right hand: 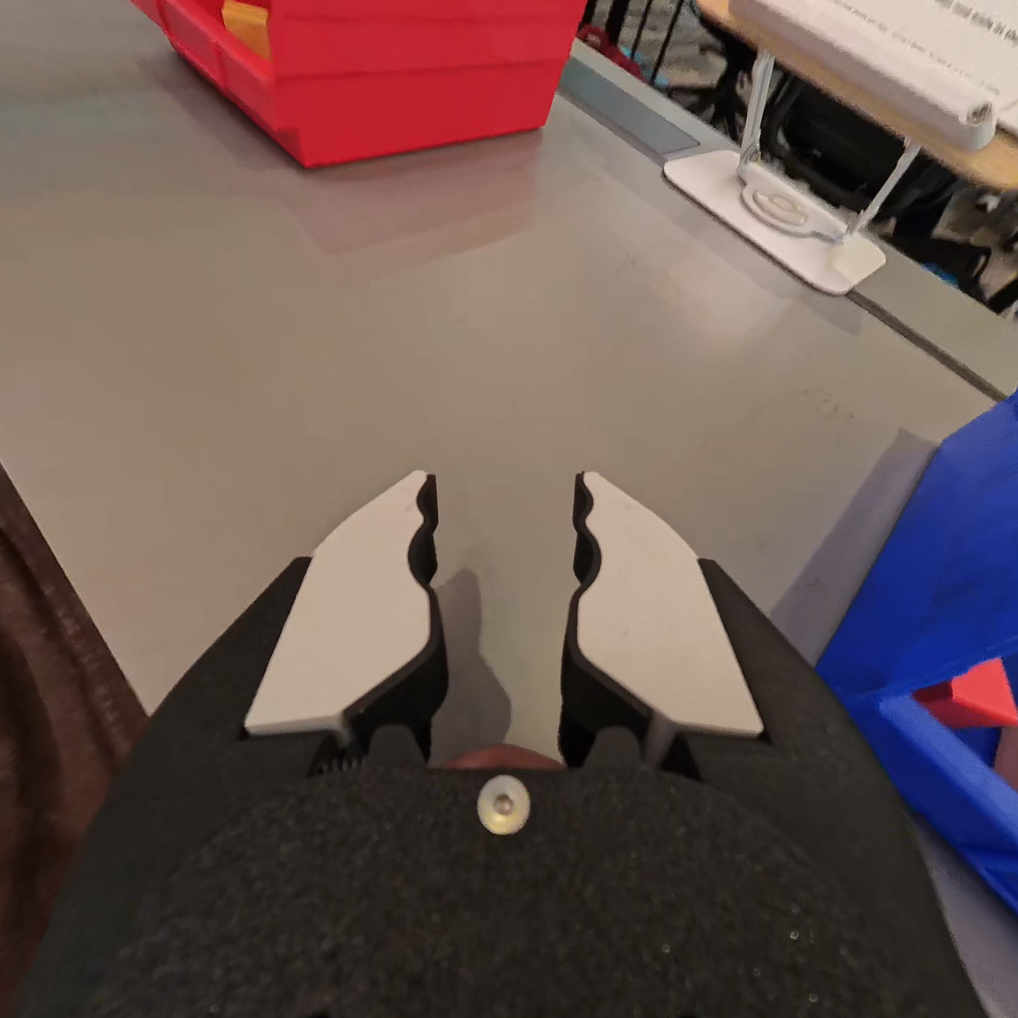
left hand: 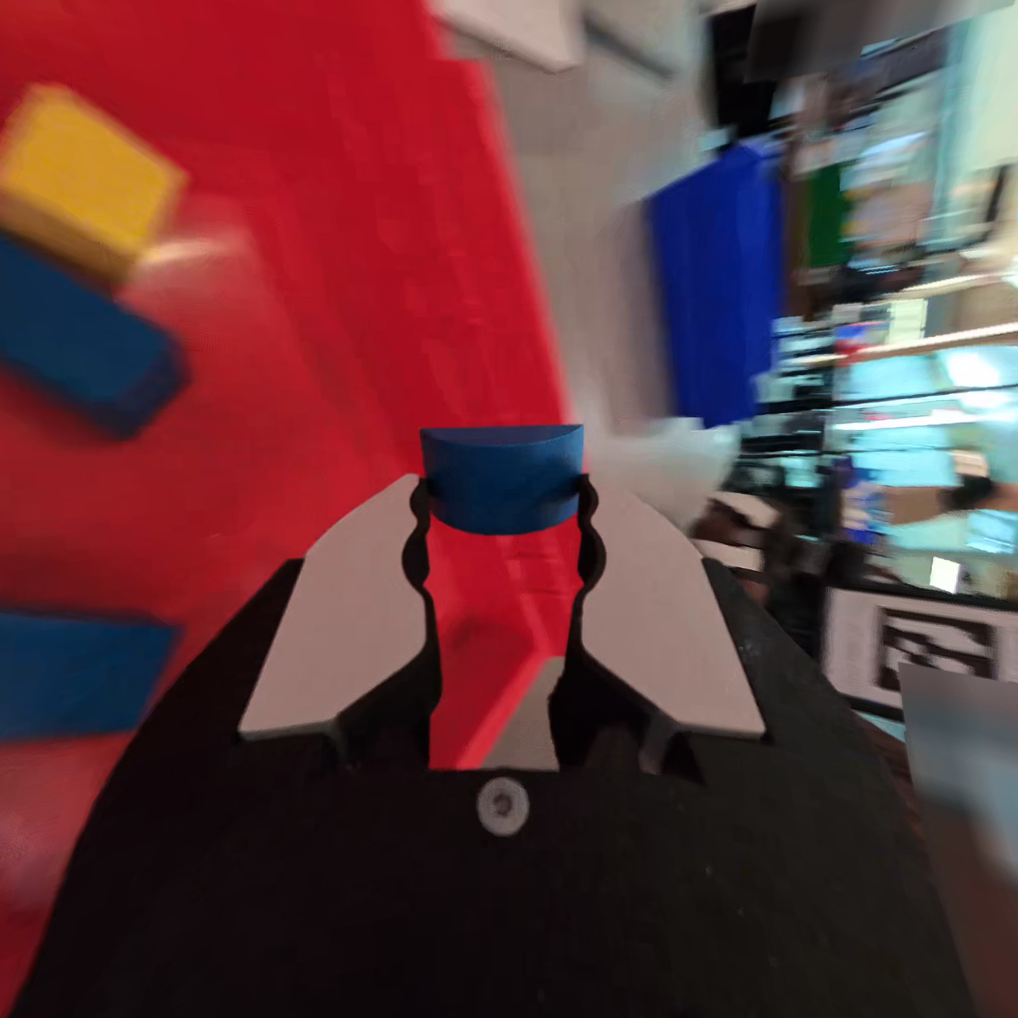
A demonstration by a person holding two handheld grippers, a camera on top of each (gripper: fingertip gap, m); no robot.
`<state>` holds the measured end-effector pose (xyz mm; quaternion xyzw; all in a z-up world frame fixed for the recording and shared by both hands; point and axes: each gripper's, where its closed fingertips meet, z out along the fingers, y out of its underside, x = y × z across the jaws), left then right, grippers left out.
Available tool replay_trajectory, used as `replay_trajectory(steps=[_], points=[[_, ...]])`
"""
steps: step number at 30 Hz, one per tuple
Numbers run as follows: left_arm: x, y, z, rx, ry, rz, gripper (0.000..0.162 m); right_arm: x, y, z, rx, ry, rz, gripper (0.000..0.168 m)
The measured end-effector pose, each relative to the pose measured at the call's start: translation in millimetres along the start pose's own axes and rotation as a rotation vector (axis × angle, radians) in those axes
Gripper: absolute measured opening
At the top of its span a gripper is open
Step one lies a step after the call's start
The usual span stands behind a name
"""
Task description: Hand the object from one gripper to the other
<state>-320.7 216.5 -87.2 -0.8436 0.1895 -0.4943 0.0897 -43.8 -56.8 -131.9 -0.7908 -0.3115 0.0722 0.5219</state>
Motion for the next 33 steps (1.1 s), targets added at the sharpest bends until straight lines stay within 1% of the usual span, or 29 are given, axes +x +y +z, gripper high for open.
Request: replay_trajectory(steps=[2,5,7,9,11,13,15,20,22,24,26,27,29,30,31,33], points=[[49,6,0,0.032,0.254,0.005,0.051,3,-20,5,0.044,-0.024,-0.037,0.047],[116,25,13,0.004,0.535,0.028,0.051,3,-71,15,0.175,-0.098,-0.085,0.047],[155,41,29,-0.044,0.661,0.047,0.051,1,-108,23,0.247,-0.156,-0.103,0.047],[184,57,49,-0.101,0.732,0.056,0.051,1,-143,33,0.319,-0.199,-0.111,0.047],[207,70,68,-0.153,0.785,0.054,0.051,2,-169,43,0.366,-0.224,-0.112,0.048],[221,78,84,-0.182,0.804,0.058,0.051,4,-187,50,0.412,-0.224,-0.120,0.048],[231,81,96,-0.196,0.826,0.051,0.051,5,-195,55,0.433,-0.240,-0.115,0.048],[242,93,118,-0.247,0.836,0.031,0.052,8,-191,64,0.421,-0.241,-0.135,0.047],[245,96,123,-0.250,0.824,0.018,0.052,8,-186,64,0.417,-0.248,-0.150,0.033],[247,96,125,-0.241,0.824,0.001,0.051,10,-186,62,0.434,-0.241,-0.139,0.033],[250,98,124,-0.225,0.809,0.024,0.052,8,-187,58,0.445,-0.247,-0.146,0.033],[249,100,123,-0.204,0.787,0.048,0.052,8,-186,57,0.440,-0.247,-0.144,0.033],[242,106,118,-0.140,0.699,0.115,0.071,11,-189,48,0.451,-0.229,-0.145,0.033],[237,111,116,-0.098,0.648,0.145,0.075,14,-192,42,0.466,-0.224,-0.137,0.033],[231,118,112,-0.050,0.603,0.175,0.075,19,-195,34,0.475,-0.220,-0.125,0.033],[216,143,106,0.028,0.510,0.250,0.075,35,-199,18,0.471,-0.180,-0.124,0.033]])
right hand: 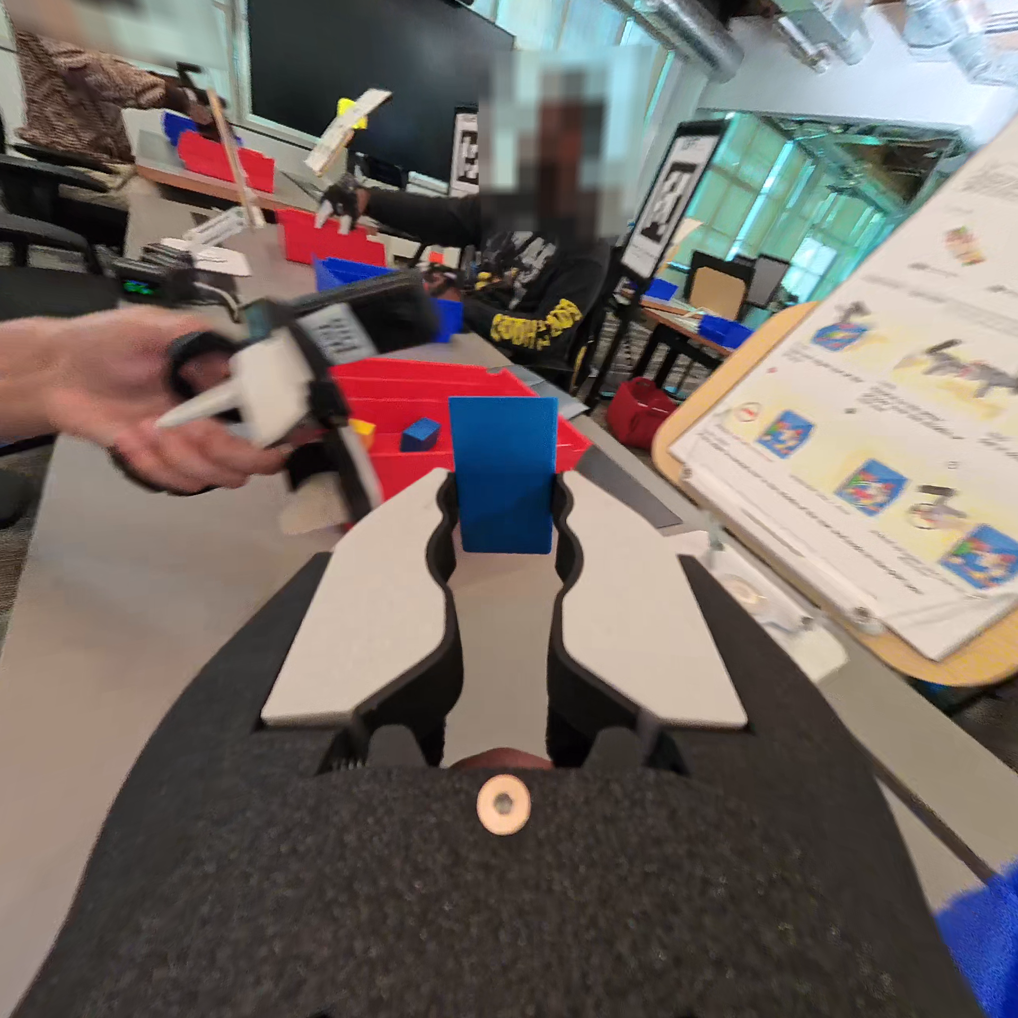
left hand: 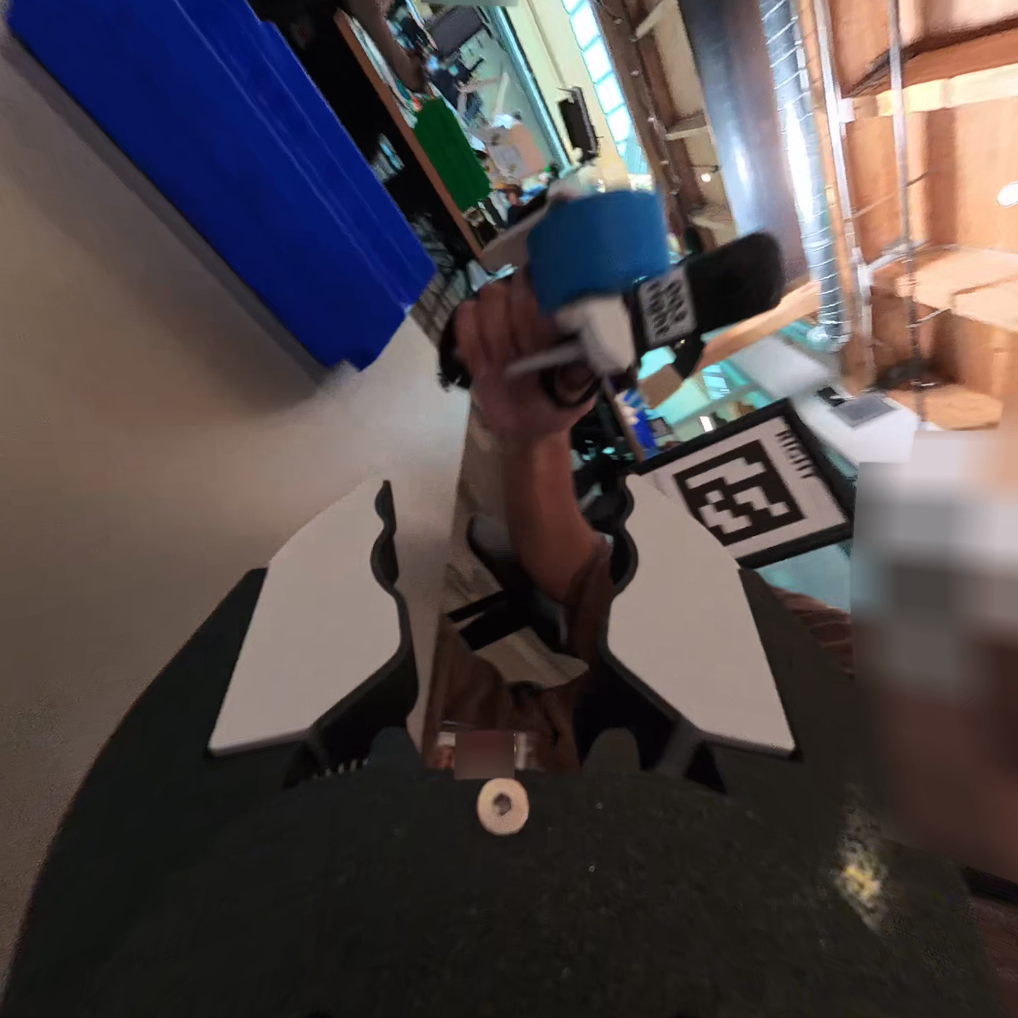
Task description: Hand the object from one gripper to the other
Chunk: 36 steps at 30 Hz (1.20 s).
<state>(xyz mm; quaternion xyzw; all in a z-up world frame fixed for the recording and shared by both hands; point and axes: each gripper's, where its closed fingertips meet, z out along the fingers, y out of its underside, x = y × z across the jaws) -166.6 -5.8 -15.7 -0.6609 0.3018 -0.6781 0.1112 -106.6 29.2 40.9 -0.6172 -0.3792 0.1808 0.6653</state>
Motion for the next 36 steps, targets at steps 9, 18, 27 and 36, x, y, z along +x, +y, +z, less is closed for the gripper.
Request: replay_trajectory(steps=[9,18,27,36], points=[[-52,85,-18,0.060,-0.300,0.211,0.062,138,-14,-142,-0.112,0.455,0.190,0.033],[-50,87,-14,0.010,-0.287,0.233,0.060,186,148,-193,-0.539,0.634,0.679,0.033],[-46,79,-25,0.050,-0.277,0.229,0.060,181,259,-154,-0.980,0.579,0.582,0.034],[-46,82,-24,0.029,-0.272,0.220,0.060,185,277,-151,-0.996,0.562,0.520,0.034]])
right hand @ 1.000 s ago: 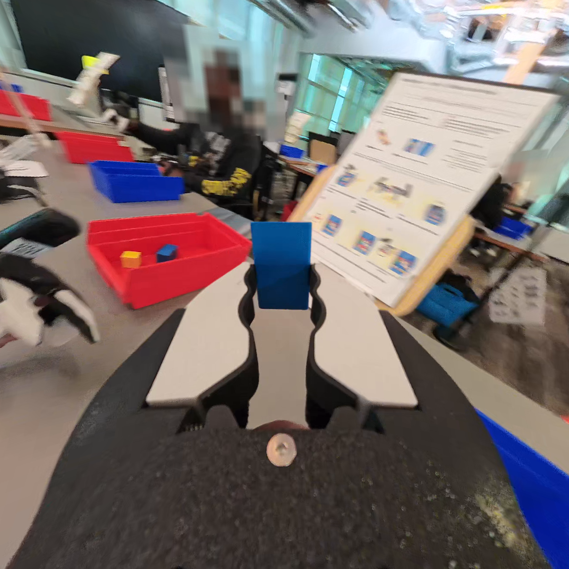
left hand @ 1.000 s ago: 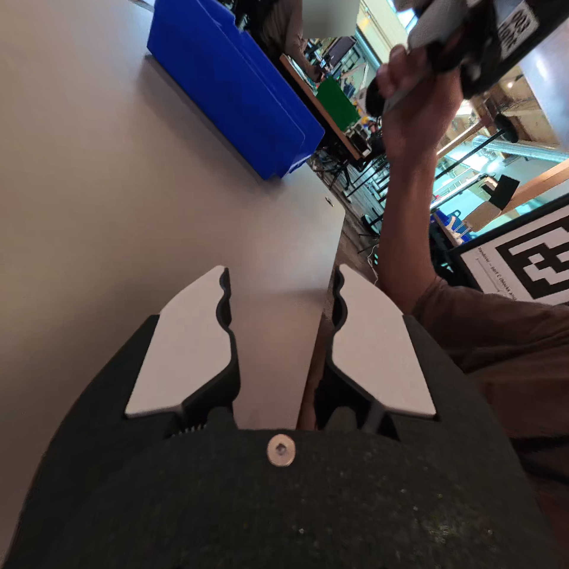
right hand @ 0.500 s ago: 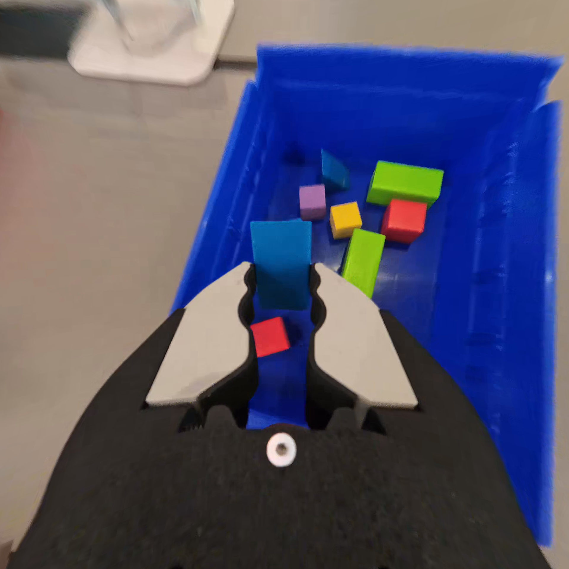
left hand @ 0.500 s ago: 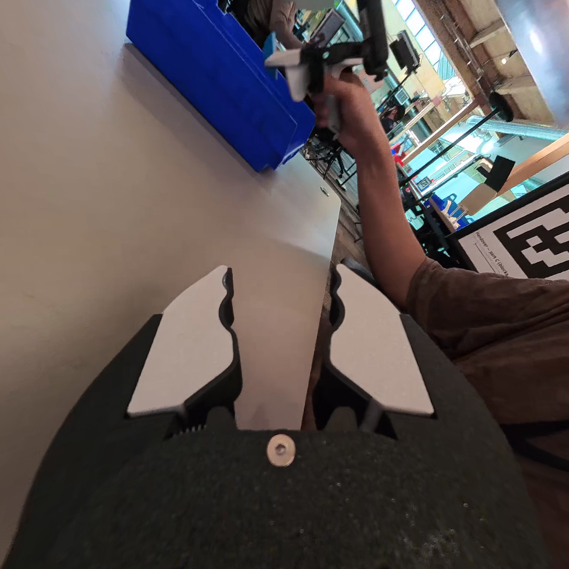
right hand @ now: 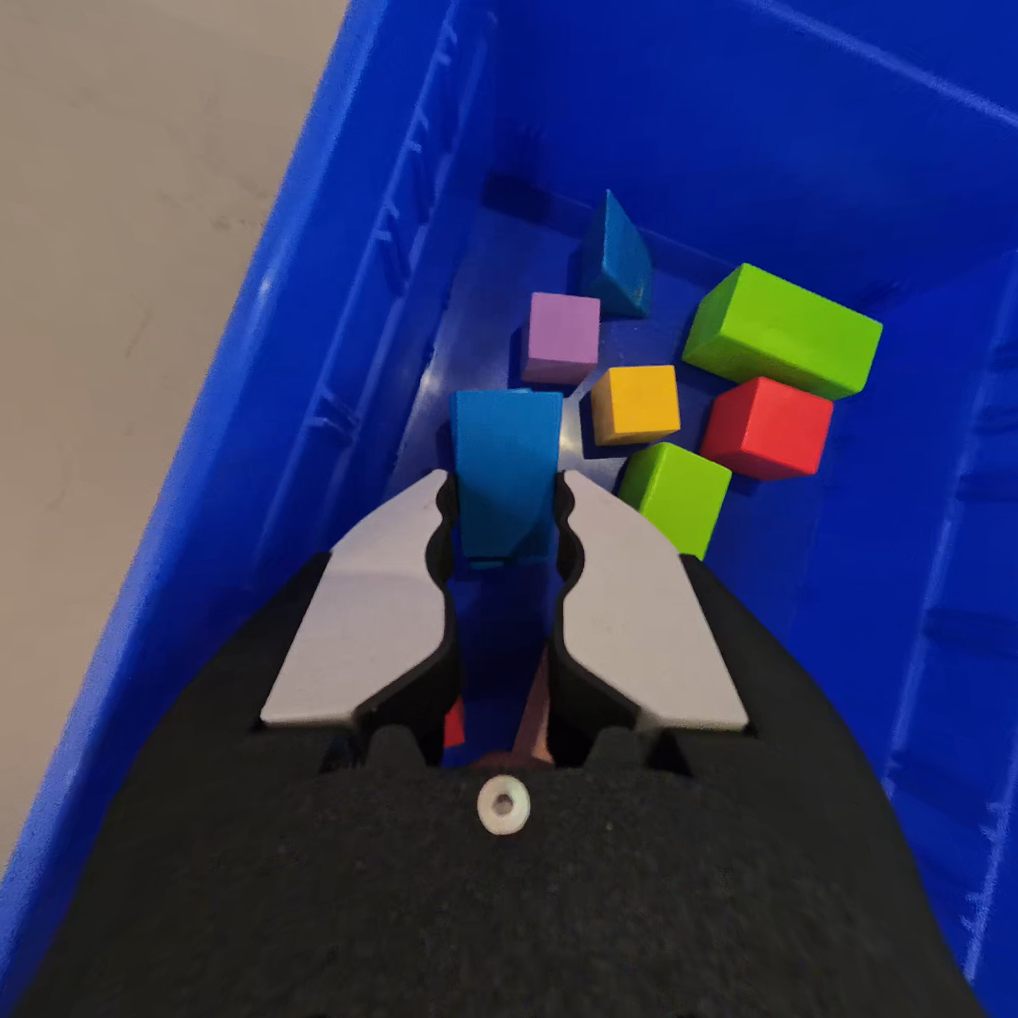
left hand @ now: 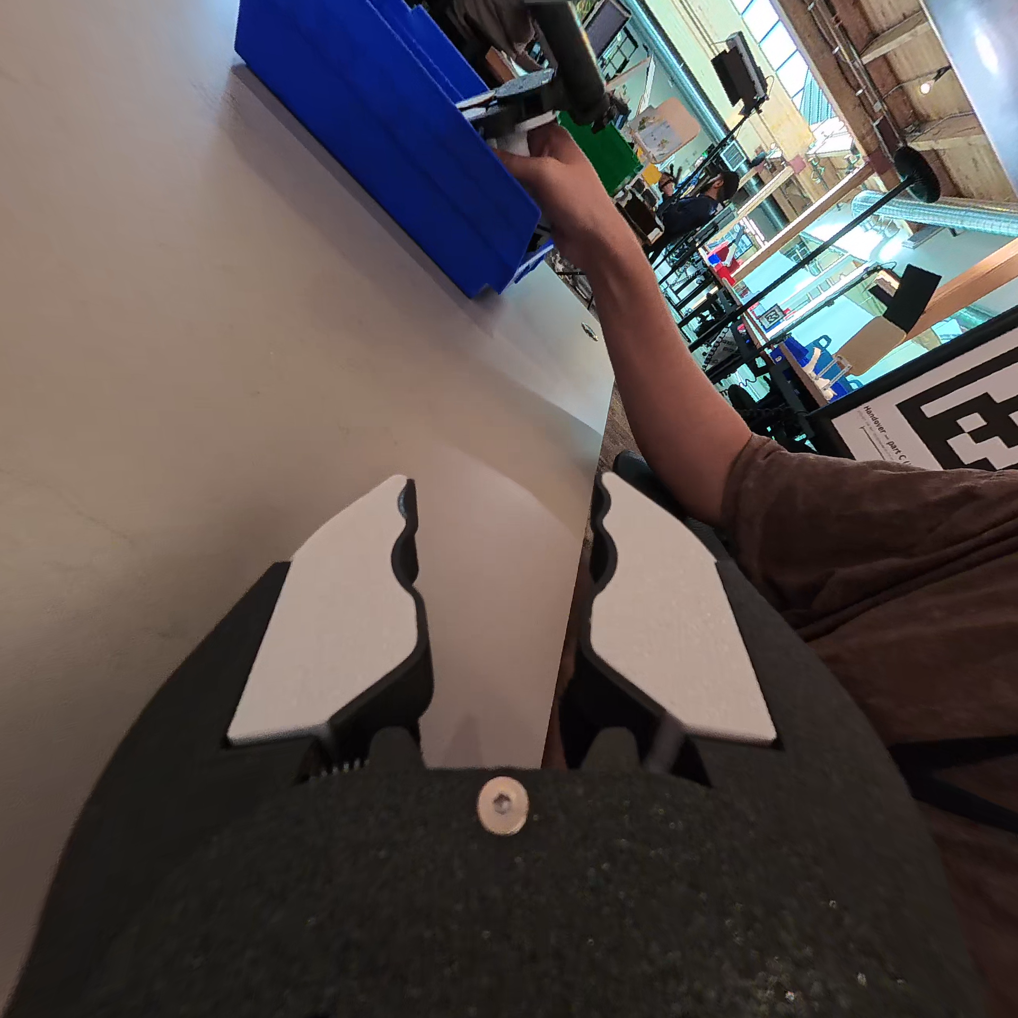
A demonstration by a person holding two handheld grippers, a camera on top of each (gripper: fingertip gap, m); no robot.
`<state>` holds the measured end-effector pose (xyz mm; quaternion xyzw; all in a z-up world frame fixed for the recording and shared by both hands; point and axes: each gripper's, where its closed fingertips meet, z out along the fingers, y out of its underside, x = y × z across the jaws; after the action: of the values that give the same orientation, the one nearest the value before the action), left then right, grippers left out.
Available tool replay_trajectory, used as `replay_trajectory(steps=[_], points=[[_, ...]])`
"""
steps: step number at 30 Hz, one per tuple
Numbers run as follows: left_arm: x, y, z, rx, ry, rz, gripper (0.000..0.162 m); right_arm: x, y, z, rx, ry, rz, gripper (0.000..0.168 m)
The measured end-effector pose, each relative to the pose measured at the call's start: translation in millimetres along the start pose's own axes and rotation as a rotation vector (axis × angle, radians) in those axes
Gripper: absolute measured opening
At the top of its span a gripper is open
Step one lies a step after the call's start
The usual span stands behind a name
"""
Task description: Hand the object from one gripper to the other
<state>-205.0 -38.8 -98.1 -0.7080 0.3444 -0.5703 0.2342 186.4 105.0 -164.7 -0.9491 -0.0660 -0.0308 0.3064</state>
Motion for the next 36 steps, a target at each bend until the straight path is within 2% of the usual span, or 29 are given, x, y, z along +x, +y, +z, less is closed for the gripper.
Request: replay_trajectory(steps=[3,5,7,10,12,13,15,18,19,22,25,28,31,33,36], points=[[3,1,1,-0.008,0.006,0.002,0.060,7,-9,-15,0.067,0.016,-0.017,0.046],[5,1,1,-0.010,0.006,0.012,0.060,12,-24,-46,0.159,0.017,-0.018,0.048],[5,0,0,-0.009,-0.004,0.025,0.060,19,-46,-99,0.292,0.022,0.013,0.048],[8,-2,-2,0.004,-0.002,0.032,0.060,11,-73,-195,0.591,-0.027,0.057,0.044],[8,-4,-3,0.012,-0.005,0.041,0.061,-1,-73,-238,0.773,-0.056,0.051,0.040],[7,-4,-4,0.014,-0.018,0.049,0.061,-4,-65,-246,0.818,-0.041,0.037,0.040],[4,-6,-7,0.022,-0.042,0.067,0.062,-5,-36,-233,0.794,0.025,0.052,0.044],[-2,-11,-9,0.042,-0.083,0.091,0.065,1,38,-173,0.620,0.163,0.039,0.058],[-3,-11,-8,0.039,-0.091,0.103,0.066,7,66,-156,0.552,0.216,0.070,0.058],[-9,-5,-7,-0.003,-0.141,0.142,0.066,5,111,-139,0.527,0.219,0.202,0.058],[-7,-5,-5,-0.012,-0.167,0.184,0.065,-9,114,-142,0.577,0.170,0.244,0.057],[-12,7,-5,-0.088,-0.215,0.227,0.059,-28,110,-139,0.550,0.164,0.172,0.057],[-18,13,-8,-0.178,-0.279,0.262,0.059,-45,103,-138,0.538,0.200,0.062,0.055],[-22,8,-21,-0.239,-0.353,0.301,0.061,-51,101,-137,0.511,0.255,-0.025,0.055],[-43,-24,-64,-0.258,-0.572,0.344,0.061,-58,98,-137,0.488,0.320,-0.119,0.054]])
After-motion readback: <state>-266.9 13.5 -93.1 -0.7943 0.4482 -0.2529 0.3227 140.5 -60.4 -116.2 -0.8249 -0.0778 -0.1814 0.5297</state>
